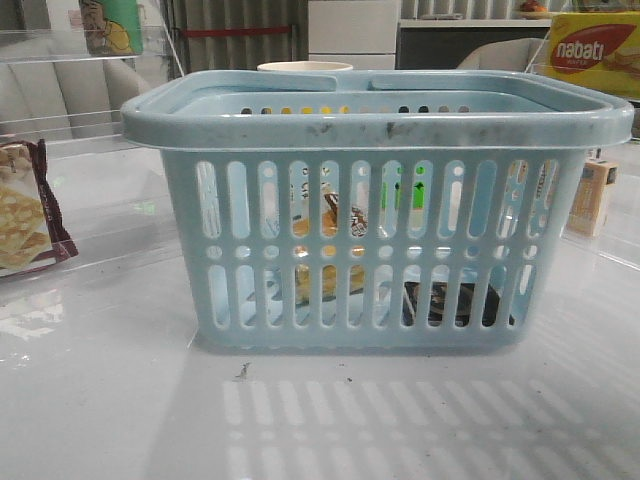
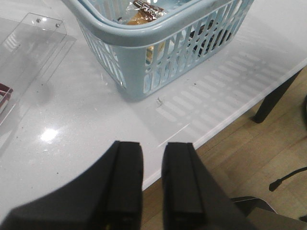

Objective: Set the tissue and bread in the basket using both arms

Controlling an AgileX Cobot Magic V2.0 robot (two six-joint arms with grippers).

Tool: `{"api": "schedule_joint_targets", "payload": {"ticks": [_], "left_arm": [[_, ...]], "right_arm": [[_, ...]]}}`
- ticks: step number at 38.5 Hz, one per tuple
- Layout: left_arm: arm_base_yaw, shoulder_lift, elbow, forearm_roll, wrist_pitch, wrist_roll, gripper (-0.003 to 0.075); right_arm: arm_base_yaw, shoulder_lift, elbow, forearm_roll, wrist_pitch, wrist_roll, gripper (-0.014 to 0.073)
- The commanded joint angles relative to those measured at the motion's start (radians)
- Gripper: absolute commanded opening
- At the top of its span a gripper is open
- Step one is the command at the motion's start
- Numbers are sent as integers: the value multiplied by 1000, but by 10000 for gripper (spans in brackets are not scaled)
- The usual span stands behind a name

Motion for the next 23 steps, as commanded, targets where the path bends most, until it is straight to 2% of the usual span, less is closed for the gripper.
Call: {"api": "schedule_joint_targets", "payload": {"ticks": [1,3,23], "left_arm": [[-3,3,-26,-5,-78,-11,88],[-3,3,-26,-5,-78,-11,91],[-3,3,-26,-5,-78,-11,91]], "right_arm": [[-1,-5,-28,-8,-58,-6,87],[-1,-5,-28,-8,-56,-6,49],[-1,-5,-28,-8,-53,-6,55]]}}
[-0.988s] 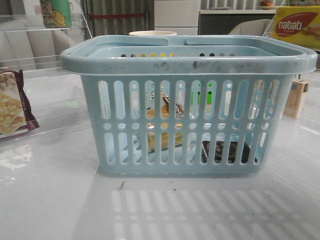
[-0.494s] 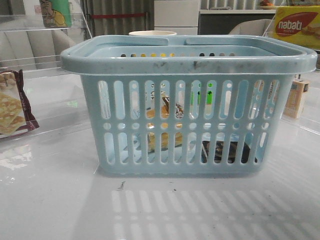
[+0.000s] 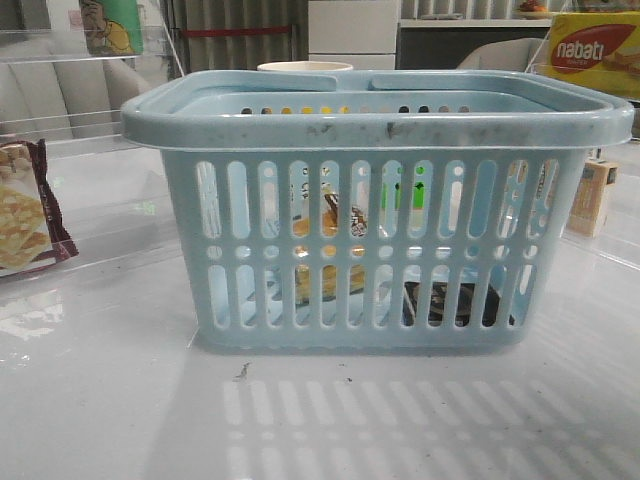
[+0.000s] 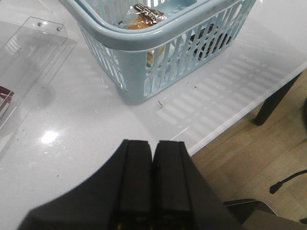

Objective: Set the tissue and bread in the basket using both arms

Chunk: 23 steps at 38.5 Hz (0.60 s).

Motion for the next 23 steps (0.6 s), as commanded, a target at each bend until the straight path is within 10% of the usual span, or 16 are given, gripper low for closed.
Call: {"api": "schedule_joint_targets", "payload": {"ticks": [1,9,23], "left_arm": [[-3,3,-26,-5,-77,-11,91],[111,-60,8,47,-110,40,91],[483,-356,336,47,-562,40,92]], "right_arm": [[-1,-5,-28,-8,-57,-6,55],[-1,-5,-28,-8,-56,-6,55],[-1,-5,-28,-8,-56,-6,55]]}}
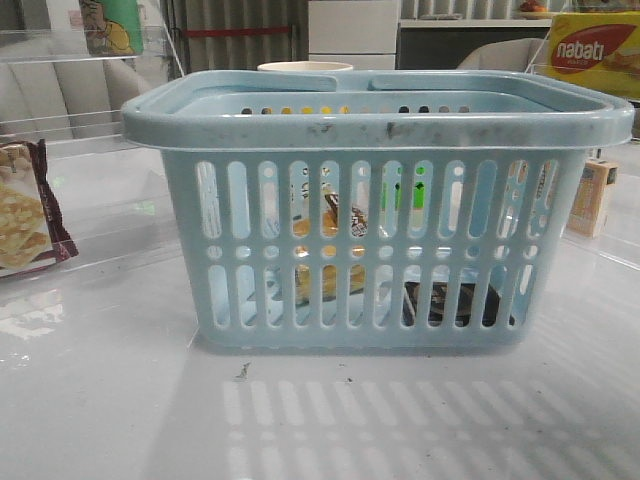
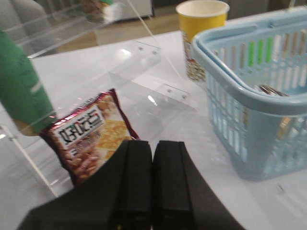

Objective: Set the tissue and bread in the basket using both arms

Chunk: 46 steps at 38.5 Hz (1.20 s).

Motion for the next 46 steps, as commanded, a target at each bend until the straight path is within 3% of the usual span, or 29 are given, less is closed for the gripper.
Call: {"api": "schedule_joint_targets", "payload": {"ticks": [1,9,24,46], "left_arm": [[86,-91,77,-9,-198,2,91],[189,-245,271,-46,-333,2,91],[208,-325,449,-61,-535,2,91],[208,-324,449,-61,-544,2,91]], "right_arm": [[-1,-5,-28,-8,-57,-6,55],[-1,-5,-28,-8,-57,-6,55],[-1,-5,-28,-8,-54,-6,55],[-1,-5,-28,-8,-52,-6,55]]}}
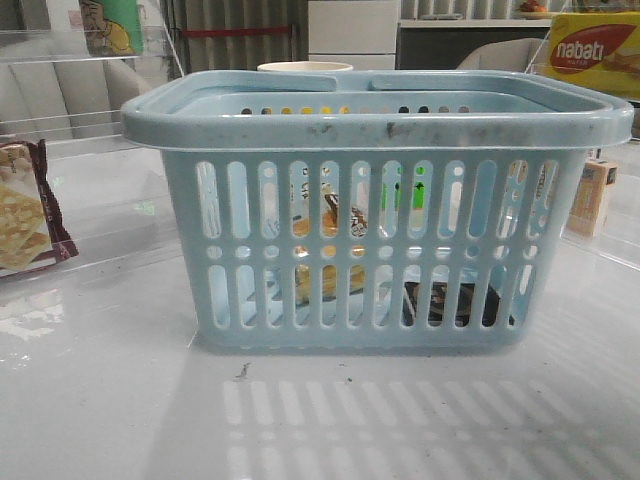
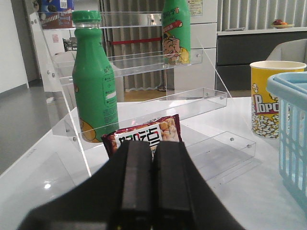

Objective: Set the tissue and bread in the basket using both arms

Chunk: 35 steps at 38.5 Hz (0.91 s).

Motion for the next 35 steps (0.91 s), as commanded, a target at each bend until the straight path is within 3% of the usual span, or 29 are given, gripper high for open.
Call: {"api": "schedule_joint_targets", "payload": {"ticks": [1,27,35], "left_arm": [[2,-17,1,-10,-89,0,91],[2,-17,1,-10,-88,0,91],[2,-17,1,-10,-88,0,91]], "right_arm": [[-1,-5,-28,-8,-60,-6,55],[-22,-32,-8,-13,-73,-6,55],[-203,-183,176,-13,-344,-6,55]]}}
